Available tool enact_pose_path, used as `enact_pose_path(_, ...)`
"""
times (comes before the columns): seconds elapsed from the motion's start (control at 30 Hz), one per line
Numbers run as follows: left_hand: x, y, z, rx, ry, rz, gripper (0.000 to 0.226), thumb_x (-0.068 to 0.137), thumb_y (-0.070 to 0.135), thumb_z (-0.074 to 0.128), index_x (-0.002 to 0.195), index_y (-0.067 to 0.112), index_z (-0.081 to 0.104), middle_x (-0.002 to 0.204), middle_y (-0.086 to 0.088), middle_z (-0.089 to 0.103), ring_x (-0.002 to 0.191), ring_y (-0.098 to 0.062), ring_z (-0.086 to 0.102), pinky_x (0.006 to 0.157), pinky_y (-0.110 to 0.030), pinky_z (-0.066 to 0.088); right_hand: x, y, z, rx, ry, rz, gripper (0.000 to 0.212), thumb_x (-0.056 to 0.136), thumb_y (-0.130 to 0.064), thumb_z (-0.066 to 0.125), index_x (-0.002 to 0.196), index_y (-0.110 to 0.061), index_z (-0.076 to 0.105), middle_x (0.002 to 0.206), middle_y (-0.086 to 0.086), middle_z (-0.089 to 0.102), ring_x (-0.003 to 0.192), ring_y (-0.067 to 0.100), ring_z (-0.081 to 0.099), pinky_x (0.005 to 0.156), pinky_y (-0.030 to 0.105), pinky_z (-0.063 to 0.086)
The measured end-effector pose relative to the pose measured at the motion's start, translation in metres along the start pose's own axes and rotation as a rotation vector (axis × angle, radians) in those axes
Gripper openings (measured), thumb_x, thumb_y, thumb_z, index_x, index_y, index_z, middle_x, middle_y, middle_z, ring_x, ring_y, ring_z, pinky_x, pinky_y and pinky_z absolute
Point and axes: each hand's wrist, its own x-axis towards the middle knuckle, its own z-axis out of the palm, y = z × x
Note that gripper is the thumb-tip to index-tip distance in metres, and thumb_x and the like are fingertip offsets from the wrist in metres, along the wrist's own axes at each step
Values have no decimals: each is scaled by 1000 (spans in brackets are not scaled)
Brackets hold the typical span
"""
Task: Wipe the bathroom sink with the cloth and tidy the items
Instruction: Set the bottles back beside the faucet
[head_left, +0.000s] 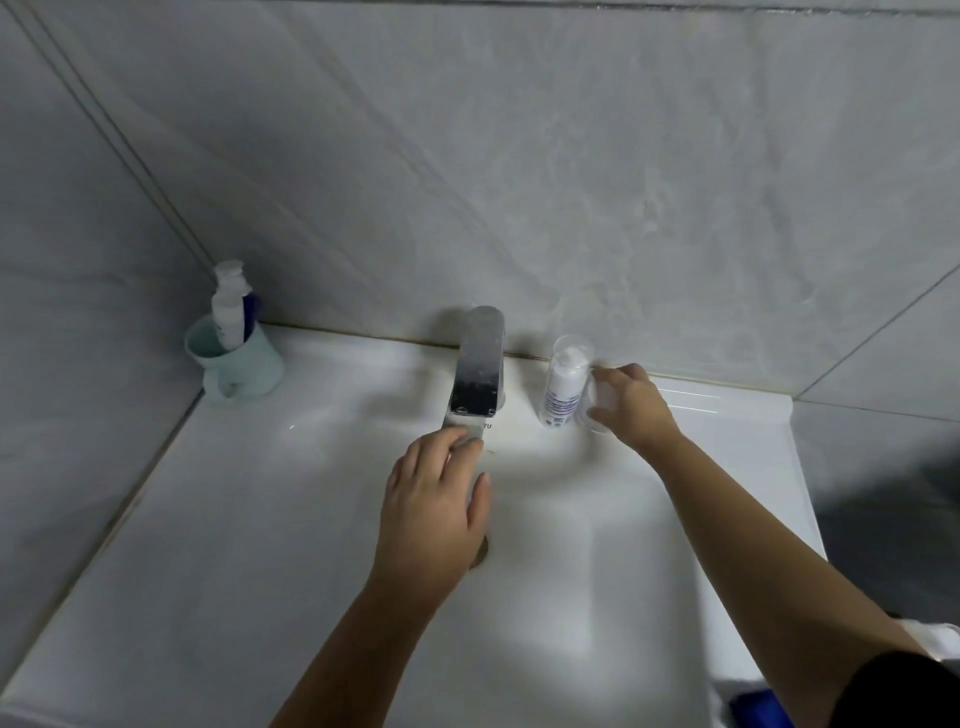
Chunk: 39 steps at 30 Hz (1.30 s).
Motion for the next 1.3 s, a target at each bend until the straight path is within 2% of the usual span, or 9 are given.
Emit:
enact_pose_path(0.27,-4,4,-3,-22,-43,-1,34,80,25,44,98,6,66,103,-10,64,98,-20,47,83,-30,37,-28,-4,-9,-21,44,33,65,80,-14,68,138,-15,39,143,12,34,127,32,35,100,36,35)
enact_pose_path(0.4,-4,15,-1,-72,-102,29,38,82,30,42,100,7,67,104,-9,63,98,-19,46,82,-34,45,-83,-5,-42,36,262,46,52,82,-11,65,131,-11,47,132,11,45,117,28,46,93,30,39)
enact_pose_path(0.5,-4,33,5,-116,-158,87,40,81,31,41,100,7,67,105,-9,63,98,-19,46,79,-36,50,-133,-1,-71,9,404,64,45,81,-11,66,125,-10,54,125,10,51,108,28,52,81,20,34)
enact_pose_path(0.6,-5,53,13,-156,-217,160,40,82,31,40,101,8,67,105,-8,63,98,-20,48,80,-37,50,-182,10,-97,-89,472,132,42,82,-17,67,122,-12,56,121,7,53,103,27,53,77,24,37)
enact_pose_path(0.77,-12,80,22,-205,-274,272,40,81,30,39,99,8,67,102,-8,64,93,-26,59,78,-37,51,-245,45,-114,-231,371,386,49,77,-32,70,122,-20,56,119,6,51,100,27,53,86,42,46)
enact_pose_path(0.87,-16,90,27,-231,-297,305,40,81,30,39,99,8,67,102,-9,64,92,-29,61,77,-38,51,-265,55,-112,-153,358,448,50,77,-28,71,123,-20,54,120,5,49,94,24,54,82,37,48)
enact_pose_path(0.97,-19,97,30,-242,-310,324,41,82,31,39,99,7,67,103,-9,64,91,-30,62,77,-39,51,-272,60,-105,-95,376,424,42,81,-17,66,121,-16,55,113,7,54,84,21,57,78,34,50)
enact_pose_path(1.1,-19,94,32,-239,-301,311,40,82,30,39,99,7,67,103,-9,63,91,-30,61,76,-39,51,-266,62,-99,-43,452,373,24,82,-4,62,106,-10,63,98,11,64,77,23,61,71,34,53)
enact_pose_path(1.3,-11,75,25,-182,-232,245,39,83,30,39,99,7,66,103,-10,63,92,-29,59,77,-38,50,-223,49,-103,-57,380,268,19,84,-5,58,103,-8,63,96,10,65,71,18,58,66,29,50)
